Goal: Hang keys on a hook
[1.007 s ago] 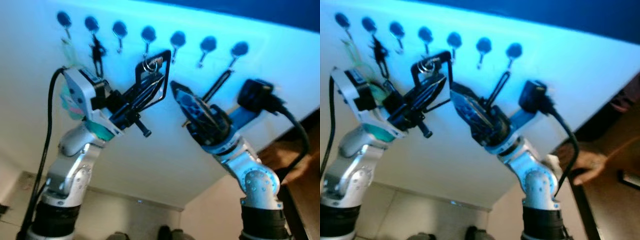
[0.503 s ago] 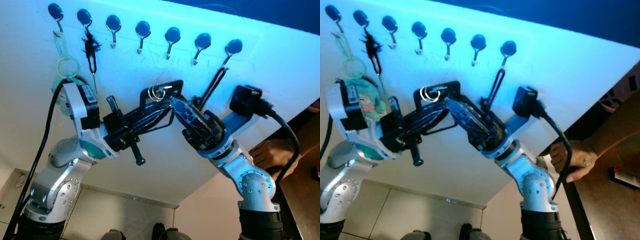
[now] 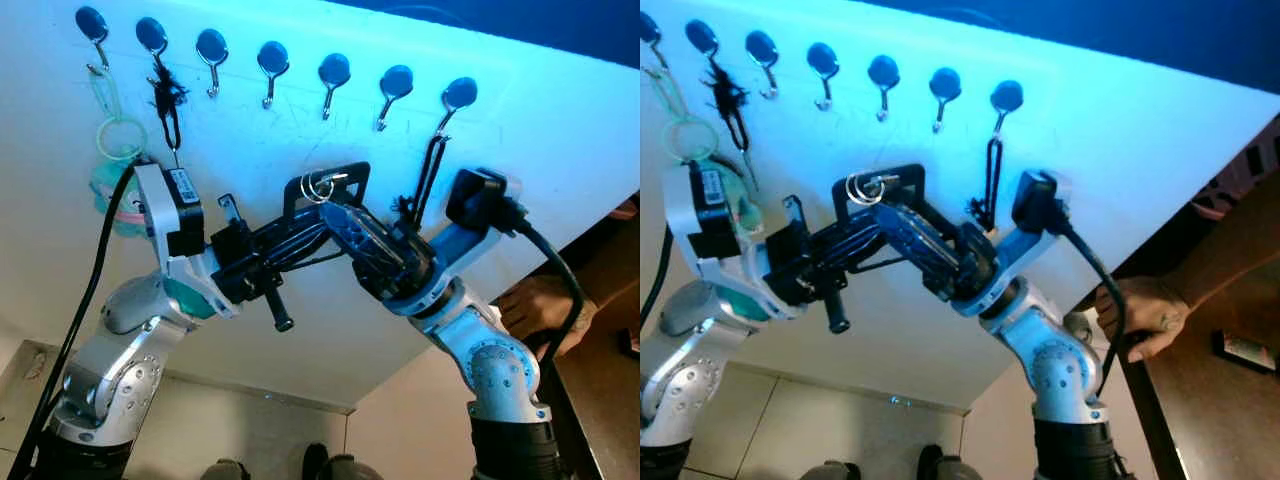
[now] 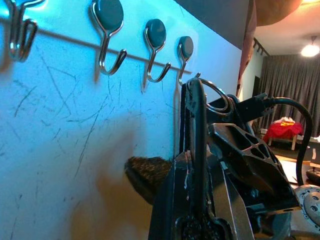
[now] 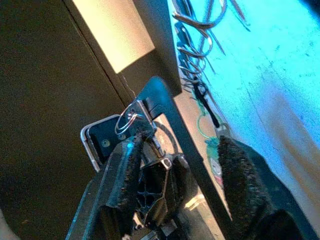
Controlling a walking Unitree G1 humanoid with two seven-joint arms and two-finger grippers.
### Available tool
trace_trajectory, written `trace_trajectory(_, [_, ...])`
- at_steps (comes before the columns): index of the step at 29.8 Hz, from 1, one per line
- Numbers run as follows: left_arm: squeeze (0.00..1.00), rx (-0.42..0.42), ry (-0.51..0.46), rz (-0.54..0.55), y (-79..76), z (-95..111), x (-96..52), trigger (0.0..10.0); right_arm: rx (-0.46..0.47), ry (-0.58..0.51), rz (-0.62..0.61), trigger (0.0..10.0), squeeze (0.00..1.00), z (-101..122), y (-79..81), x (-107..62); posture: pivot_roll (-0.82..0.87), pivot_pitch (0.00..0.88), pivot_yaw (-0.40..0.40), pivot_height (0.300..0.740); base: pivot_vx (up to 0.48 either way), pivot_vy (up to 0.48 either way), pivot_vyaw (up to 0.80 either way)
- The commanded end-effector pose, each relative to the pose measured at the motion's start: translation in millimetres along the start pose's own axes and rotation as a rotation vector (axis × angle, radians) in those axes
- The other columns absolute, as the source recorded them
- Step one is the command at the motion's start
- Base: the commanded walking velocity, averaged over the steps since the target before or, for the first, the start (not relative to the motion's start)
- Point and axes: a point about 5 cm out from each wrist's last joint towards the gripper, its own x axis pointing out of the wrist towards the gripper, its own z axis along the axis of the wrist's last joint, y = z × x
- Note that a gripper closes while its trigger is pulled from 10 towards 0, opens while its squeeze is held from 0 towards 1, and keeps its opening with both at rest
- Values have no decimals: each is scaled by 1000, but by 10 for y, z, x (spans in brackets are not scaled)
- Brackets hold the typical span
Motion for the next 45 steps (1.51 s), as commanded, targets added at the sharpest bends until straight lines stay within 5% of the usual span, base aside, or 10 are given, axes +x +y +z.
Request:
trace_trajectory(1, [0, 0, 18, -15, -30, -28, 23, 10000, -29, -59, -2, 1843, 0, 140, 9, 0, 126, 117, -33, 740, 0, 0, 0])
trace_trajectory(2, [0, 1, 19, -12, -26, -25, 22, 10000, -42, -105, -4, 0, 0, 246, 9, -22, 122, 116, -30, 740, 0, 0, 0])
trace_trajectory(5, [0, 0, 21, -10, -20, -23, 17, 10000, -77, -136, 11, 0, 0, 382, 44, -55, 121, 116, -29, 740, 0, 0, 0])
trace_trajectory(6, [0, -1, 23, -9, -14, -24, 13, 10000, -125, -100, 39, 10000, 0, 419, 104, -57, 120, 114, -27, 740, 0, 0, 0])
trace_trajectory(12, [0, 3, 32, -3, 9, -20, -13, 10000, -302, 191, 143, 10000, 0, 393, 357, -144, 121, 112, -22, 740, 0, 0, 0])
trace_trajectory(15, [0, 4, 36, -3, 12, -18, -24, 10000, -339, 250, 125, 10000, 0, 423, 376, -221, 118, 112, -21, 740, 0, 0, 0])
trace_trajectory(28, [0, -1, 39, -10, 10, -32, -13, 10000, -436, 168, 213, 10000, 0, 635, 580, -23, 117, 98, -17, 740, 0, 0, 0])
trace_trajectory(29, [0, -2, 40, -12, 11, -38, -2, 10000, -517, 288, 201, 10000, 0, 555, 554, 24, 118, 93, -17, 740, 0, 0, 0])
trace_trajectory(32, [0, -3, 40, -16, 11, -37, 3, 10000, -595, 395, 186, 10000, 0, 486, 513, 41, 119, 90, -17, 740, 0, 0, 0])
trace_trajectory(45, [0, 4, 39, -18, 17, -24, 12, 10000, -718, 420, 146, 10000, 0, 635, 509, 63, 120, 89, -16, 740, 0, 0, 0])
